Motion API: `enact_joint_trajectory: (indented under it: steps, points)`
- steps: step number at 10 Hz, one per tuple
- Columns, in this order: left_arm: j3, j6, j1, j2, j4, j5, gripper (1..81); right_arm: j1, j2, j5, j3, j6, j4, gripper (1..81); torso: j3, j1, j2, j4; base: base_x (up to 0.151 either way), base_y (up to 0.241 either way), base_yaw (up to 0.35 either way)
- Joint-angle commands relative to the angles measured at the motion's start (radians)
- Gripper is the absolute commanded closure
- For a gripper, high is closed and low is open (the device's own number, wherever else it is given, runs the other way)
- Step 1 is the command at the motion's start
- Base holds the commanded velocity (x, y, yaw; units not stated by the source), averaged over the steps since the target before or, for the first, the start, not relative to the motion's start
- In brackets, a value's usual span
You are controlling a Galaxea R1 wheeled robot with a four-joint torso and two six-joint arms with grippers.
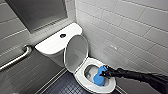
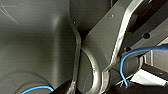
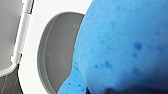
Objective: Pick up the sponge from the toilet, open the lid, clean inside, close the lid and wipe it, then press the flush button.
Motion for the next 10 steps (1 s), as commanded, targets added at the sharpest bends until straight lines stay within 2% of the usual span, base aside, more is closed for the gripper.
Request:
enact_joint_trajectory:
  steps: [1,6,10]
  points:
    - [0.007,-0.001,0.027,0.007,-0.003,0.077,1.0,0.211,0.107,0.060,-0.167,-0.004,-0.043,81.1,0.000,0.000,0.000,0.000,0.000,0.000,0.000]
    - [-0.050,-0.001,0.021,0.045,0.000,0.077,1.0,0.308,0.102,0.019,-0.106,0.007,-0.031,81.1,0.000,0.000,0.000,0.000,0.000,0.000,0.000]
    - [-0.050,-0.001,0.019,0.040,0.002,0.077,1.0,0.331,0.105,-0.031,-0.064,0.010,-0.037,81.1,0.000,0.000,0.000,0.000,0.000,0.000,0.000]
